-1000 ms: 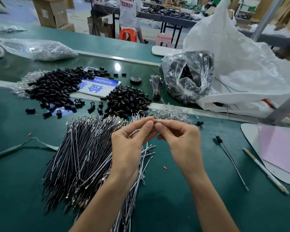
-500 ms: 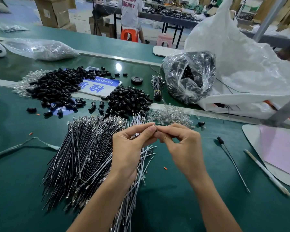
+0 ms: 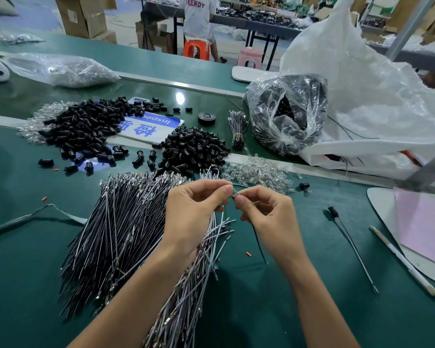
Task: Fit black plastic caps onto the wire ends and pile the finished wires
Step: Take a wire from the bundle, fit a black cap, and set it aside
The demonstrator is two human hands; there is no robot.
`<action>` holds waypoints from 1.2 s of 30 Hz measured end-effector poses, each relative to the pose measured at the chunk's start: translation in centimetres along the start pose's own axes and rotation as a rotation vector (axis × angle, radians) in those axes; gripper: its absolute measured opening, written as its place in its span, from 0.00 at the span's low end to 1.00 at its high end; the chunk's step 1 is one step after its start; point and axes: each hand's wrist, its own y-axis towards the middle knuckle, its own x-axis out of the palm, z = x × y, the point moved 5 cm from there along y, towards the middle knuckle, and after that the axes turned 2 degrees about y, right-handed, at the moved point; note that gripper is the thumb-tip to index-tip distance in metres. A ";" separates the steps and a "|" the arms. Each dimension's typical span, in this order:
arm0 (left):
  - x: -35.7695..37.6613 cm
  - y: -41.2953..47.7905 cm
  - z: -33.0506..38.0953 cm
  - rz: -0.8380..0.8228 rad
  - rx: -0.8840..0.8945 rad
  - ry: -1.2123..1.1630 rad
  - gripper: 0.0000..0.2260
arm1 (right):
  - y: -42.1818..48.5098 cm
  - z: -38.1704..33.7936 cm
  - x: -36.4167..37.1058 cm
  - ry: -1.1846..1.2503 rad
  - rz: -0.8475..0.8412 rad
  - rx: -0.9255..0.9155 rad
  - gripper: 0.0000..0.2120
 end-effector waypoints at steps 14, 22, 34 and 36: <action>-2.1 13.3 0.2 -0.013 0.077 1.589 0.09 | 1.2 1.9 -1.8 -0.235 0.136 -0.051 0.15; -2.1 14.4 0.2 -0.050 0.089 1.602 0.12 | 1.1 2.3 -1.9 -0.247 0.133 -0.040 0.12; 0.6 7.9 -0.6 -0.167 -0.185 -0.061 0.09 | 2.5 2.3 -2.0 -0.221 0.225 -0.073 0.08; 1.3 6.9 -2.0 -0.167 -0.264 -0.160 0.09 | 2.8 2.2 -1.6 -0.223 0.234 -0.089 0.07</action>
